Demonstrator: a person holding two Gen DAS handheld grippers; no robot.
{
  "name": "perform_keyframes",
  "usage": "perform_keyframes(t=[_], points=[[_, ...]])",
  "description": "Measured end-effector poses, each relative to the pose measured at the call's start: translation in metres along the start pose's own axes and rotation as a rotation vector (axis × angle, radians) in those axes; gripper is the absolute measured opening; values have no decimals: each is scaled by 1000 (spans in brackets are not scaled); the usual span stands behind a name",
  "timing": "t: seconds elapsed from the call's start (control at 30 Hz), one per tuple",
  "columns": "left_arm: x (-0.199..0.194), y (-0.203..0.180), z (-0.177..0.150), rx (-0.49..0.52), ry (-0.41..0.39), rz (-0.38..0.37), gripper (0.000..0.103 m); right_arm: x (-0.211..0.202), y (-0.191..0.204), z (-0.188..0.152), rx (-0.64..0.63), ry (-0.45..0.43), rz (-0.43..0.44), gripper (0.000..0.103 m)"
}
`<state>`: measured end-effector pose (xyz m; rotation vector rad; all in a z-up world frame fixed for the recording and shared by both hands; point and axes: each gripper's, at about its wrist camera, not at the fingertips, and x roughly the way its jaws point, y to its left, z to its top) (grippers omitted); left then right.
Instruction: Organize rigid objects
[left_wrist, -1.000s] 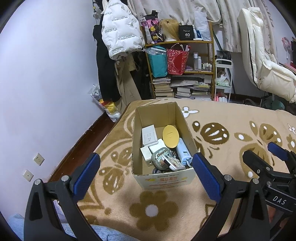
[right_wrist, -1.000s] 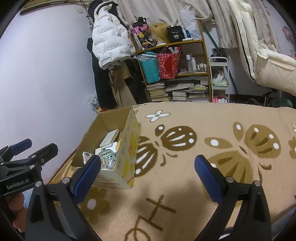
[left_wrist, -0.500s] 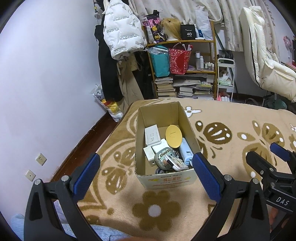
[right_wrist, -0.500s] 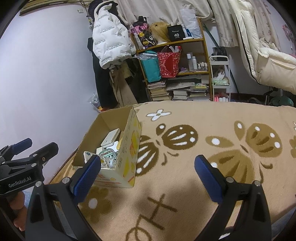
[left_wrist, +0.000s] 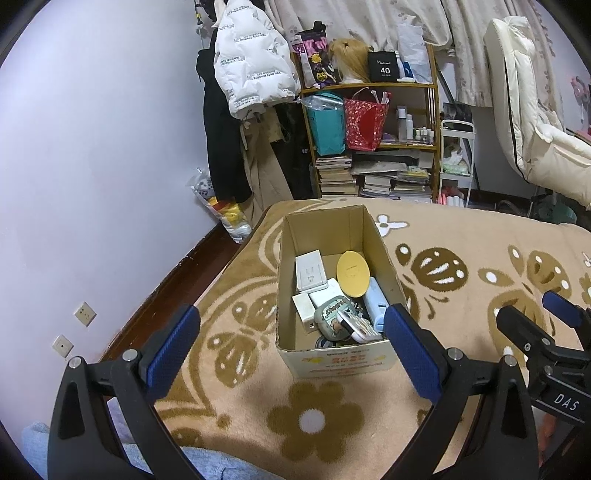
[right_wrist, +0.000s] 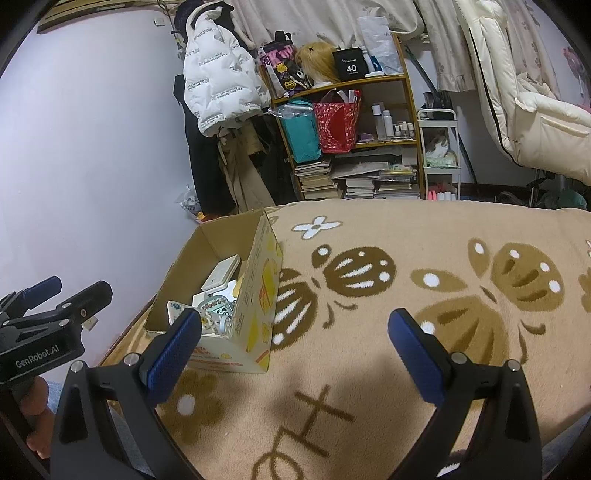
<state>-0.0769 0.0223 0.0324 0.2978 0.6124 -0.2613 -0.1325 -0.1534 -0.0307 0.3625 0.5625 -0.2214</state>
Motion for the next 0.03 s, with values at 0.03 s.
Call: perform_keyframes(t=[0.03], points=[[0,-1,-1,0,0,0,99,0,0,0,0,0,0,103]])
